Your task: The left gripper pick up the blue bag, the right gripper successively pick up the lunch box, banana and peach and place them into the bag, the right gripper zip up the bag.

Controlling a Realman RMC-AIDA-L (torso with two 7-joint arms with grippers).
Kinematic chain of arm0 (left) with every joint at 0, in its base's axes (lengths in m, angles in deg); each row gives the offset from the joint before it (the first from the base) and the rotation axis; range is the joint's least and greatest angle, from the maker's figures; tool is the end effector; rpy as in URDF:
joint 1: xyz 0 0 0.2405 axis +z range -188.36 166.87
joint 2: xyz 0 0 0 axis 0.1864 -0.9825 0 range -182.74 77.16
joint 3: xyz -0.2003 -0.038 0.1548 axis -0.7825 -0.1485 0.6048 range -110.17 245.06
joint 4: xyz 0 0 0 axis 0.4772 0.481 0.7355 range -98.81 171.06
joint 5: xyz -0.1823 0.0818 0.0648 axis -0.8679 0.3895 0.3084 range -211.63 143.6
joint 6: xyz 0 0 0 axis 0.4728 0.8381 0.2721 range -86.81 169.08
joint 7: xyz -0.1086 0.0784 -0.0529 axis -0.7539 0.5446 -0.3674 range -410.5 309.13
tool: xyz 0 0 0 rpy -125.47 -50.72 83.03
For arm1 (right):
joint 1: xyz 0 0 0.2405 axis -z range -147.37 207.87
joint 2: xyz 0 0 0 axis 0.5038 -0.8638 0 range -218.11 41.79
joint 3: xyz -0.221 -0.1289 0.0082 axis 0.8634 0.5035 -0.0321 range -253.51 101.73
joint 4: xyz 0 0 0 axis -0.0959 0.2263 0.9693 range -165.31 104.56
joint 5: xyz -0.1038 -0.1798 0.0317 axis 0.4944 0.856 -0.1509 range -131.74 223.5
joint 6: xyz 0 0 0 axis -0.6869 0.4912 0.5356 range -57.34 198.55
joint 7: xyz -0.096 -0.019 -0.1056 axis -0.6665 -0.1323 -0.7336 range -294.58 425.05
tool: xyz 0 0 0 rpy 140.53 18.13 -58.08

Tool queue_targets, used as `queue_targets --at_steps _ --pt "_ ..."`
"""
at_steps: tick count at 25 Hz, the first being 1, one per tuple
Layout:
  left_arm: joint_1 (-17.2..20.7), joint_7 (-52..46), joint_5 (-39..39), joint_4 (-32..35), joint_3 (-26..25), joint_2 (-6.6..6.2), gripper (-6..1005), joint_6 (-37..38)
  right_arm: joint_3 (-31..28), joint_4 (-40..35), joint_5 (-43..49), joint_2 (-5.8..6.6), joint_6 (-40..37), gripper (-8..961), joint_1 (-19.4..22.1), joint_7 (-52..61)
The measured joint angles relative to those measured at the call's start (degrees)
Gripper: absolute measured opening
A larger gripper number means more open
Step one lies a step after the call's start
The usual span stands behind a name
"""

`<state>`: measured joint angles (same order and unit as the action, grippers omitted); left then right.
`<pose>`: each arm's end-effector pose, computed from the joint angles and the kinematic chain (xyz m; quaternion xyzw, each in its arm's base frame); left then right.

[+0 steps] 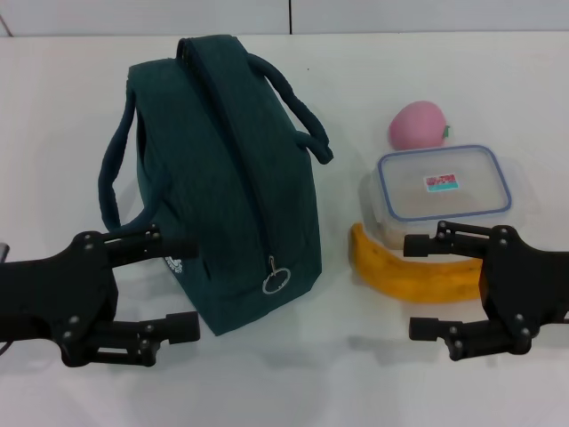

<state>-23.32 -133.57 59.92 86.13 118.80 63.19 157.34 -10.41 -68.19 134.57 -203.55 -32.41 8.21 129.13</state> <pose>-0.2629 0.2264 0.0535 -0.9174 -0.1638 -0.3627 0.0017 0.2380 0.2684 -0.0021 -0.9379 0.0452 0.3435 0.0141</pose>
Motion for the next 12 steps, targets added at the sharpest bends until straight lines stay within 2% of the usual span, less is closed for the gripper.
queue_targets --at_steps 12 --pt "-0.19 -0.25 -1.48 -0.51 -0.81 0.24 868 -0.11 -0.09 0.68 -0.35 0.0 1.15 844 -0.44 0.0"
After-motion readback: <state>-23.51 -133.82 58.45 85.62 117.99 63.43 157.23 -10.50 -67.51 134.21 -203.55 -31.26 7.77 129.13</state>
